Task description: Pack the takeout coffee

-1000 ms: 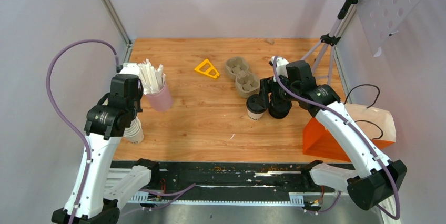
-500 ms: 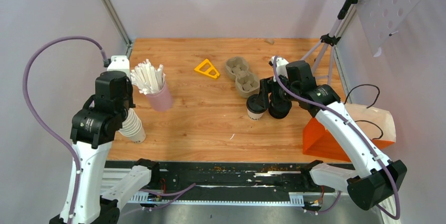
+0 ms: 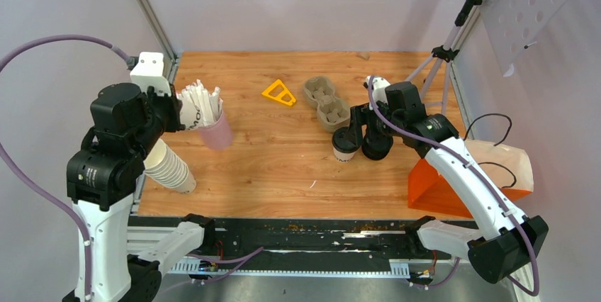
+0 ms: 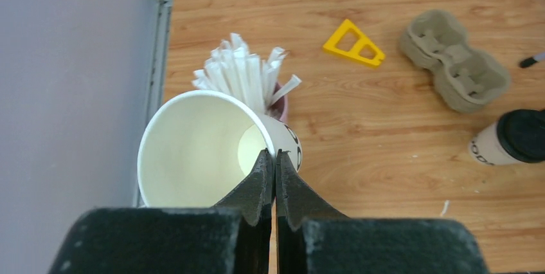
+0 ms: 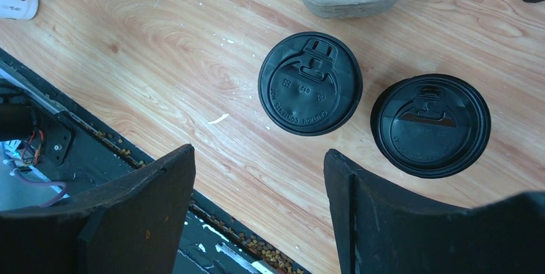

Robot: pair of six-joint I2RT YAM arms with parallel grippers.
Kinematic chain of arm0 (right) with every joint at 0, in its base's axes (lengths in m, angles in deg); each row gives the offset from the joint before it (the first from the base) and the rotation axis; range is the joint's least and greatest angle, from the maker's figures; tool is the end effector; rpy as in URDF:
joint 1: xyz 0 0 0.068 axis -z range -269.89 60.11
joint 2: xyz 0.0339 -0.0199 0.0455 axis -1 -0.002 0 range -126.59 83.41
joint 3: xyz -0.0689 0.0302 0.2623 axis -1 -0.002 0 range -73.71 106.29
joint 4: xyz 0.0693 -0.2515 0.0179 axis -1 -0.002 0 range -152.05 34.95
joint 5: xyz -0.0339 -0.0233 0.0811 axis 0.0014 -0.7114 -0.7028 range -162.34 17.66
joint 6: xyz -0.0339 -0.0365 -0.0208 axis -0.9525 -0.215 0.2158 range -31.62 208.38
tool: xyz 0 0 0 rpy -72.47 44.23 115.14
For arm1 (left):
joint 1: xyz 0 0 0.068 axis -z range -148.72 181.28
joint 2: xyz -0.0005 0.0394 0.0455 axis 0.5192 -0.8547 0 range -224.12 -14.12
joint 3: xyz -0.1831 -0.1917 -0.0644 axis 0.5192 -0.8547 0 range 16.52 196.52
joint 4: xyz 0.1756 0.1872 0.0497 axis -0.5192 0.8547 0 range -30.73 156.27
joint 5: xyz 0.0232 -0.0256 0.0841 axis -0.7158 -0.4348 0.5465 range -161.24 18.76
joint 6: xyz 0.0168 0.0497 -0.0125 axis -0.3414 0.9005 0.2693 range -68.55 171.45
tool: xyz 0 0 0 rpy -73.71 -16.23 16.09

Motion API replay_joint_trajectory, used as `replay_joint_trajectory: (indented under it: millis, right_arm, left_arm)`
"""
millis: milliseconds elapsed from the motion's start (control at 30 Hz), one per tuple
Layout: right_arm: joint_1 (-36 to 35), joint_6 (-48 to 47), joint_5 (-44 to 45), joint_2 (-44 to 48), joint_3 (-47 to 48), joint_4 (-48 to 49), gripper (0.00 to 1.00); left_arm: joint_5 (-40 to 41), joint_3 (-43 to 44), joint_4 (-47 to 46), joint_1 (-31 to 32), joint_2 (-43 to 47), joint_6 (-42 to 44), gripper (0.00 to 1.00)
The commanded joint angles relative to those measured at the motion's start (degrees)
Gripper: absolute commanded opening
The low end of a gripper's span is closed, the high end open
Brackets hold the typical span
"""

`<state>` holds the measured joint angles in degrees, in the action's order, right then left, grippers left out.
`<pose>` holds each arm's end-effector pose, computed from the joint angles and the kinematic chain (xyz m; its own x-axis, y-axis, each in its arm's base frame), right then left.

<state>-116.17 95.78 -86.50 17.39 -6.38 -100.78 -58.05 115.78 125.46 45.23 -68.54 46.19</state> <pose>0.2058 0.1112 0.3443 -0.6978 -0.2053 -0.6862 -0.5002 0.8254 0.2617 0.0981 -0.0160 0.5039 -0.3544 -0.0038 -0.9351 -0.0040 1.0000 -0.0026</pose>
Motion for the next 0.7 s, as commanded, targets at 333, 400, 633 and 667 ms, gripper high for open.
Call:
replay_joint_trajectory:
  millis: [333,400,633,667]
  right_arm:
    - [0.03,-2.54,20.15,-1.89,-0.66,-0.61,0.83]
    - [0.38,-2.79,24.16,-2.75,-0.35,-1.14,0.83]
    - [3.86,-2.23,25.38,-6.48,0.38,-0.72,0.73]
    - [4.37,-2.15,24.67,-7.06,0.55,-0.6,0.72]
  left_arm:
    - [-14.48,-16.59,-9.83,7.96,-3.04,-4.58,0.0]
    - [-12.49,-19.06,-11.96,13.15,-4.03,-5.83,0.0]
    - [-6.61,-27.01,-20.65,26.34,-6.77,-8.36,0.0]
    - [-5.89,-27.74,-21.3,27.33,-7.09,-8.27,0.0]
